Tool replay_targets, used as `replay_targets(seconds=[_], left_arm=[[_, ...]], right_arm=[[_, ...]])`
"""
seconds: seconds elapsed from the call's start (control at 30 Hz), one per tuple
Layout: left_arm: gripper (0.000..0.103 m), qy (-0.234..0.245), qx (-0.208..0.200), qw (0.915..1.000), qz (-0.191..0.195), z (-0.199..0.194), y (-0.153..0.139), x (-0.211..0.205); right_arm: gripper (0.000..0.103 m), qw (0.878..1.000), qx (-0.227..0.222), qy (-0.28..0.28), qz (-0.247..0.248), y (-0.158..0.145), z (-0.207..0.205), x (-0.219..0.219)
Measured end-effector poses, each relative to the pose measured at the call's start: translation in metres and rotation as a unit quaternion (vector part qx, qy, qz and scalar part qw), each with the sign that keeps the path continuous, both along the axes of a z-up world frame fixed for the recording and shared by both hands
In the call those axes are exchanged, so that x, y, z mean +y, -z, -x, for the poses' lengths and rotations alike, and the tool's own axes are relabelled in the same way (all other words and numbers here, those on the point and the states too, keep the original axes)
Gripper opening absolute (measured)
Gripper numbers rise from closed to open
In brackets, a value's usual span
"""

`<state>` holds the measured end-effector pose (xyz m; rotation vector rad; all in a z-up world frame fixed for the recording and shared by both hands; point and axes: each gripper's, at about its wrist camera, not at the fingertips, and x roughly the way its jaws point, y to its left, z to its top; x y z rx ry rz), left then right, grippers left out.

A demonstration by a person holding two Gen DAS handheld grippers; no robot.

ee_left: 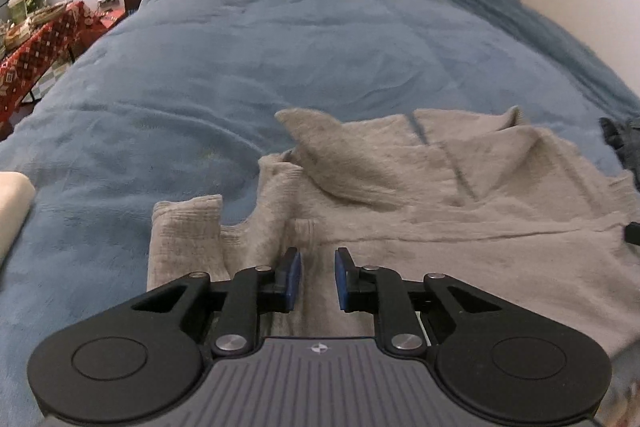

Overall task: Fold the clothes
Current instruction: 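Grasp the sweater hem with the left gripper and smooth it flat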

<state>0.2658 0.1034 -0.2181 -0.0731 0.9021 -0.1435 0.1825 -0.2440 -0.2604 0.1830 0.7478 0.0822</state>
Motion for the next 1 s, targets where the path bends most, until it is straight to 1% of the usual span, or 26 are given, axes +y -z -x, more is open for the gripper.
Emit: replay_targets(seconds=[0.07,0.17,0.23,0.3,0.37,0.5,0.57,0.67,0.73,0.83,0.9,0.97,1.0], left_arm=[[0.017,-0.014,0.007,0.9999,0.004,-0.006,0.003,0.004],[0.018,-0.024,-0.005,0.9997,0.006,-0.005,0.001,0.009],[0.018,-0.025,-0.008,0.9996,0.009,-0.003,0.000,0.013],[0.019,-0.016,0.000,0.9997,0.021,-0.003,0.003,0.016],[0.019,-0.017,0.003,0.9998,0.007,-0.004,0.006,0.016],[0.019,-0.029,-0.001,0.9996,-0.004,-0.004,0.006,0.017],[0.023,-0.030,-0.002,0.9996,-0.004,-0.002,0.007,0.017],[0.024,-0.025,0.002,0.9996,-0.012,-0.002,0.009,0.016],[0.024,-0.023,0.004,0.9997,-0.006,-0.002,0.010,0.017],[0.023,-0.020,0.009,0.9997,0.014,-0.004,0.009,0.018],[0.012,-0.016,0.012,0.9995,0.026,-0.004,0.008,0.016],[0.010,-0.010,0.007,0.9998,0.018,-0.002,0.007,0.012],[0.008,-0.010,0.004,0.9999,0.013,-0.001,0.007,0.011]], right_arm=[[0.028,1.000,0.003,0.001,-0.002,0.002,-0.002,0.000],[0.028,1.000,0.006,0.002,-0.001,0.005,-0.005,0.001],[0.028,1.000,0.008,0.002,-0.003,0.007,-0.007,0.001],[0.028,1.000,0.008,0.001,-0.004,0.007,-0.008,0.001],[0.028,1.000,0.008,0.000,-0.004,0.008,-0.010,0.002],[0.028,1.000,0.008,-0.001,-0.003,0.008,-0.010,0.004],[0.028,1.000,0.008,0.000,-0.004,0.008,-0.010,0.005],[0.028,1.000,0.007,0.000,-0.005,0.009,-0.009,0.004],[0.028,1.000,0.007,0.001,-0.007,0.008,-0.008,0.003],[0.028,1.000,0.005,0.003,-0.007,0.008,-0.007,0.003],[0.028,1.000,0.005,0.001,-0.009,0.008,-0.006,0.003],[0.028,1.000,0.004,-0.001,-0.009,0.007,-0.006,0.003],[0.028,1.000,0.004,-0.002,-0.008,0.007,-0.006,0.003]])
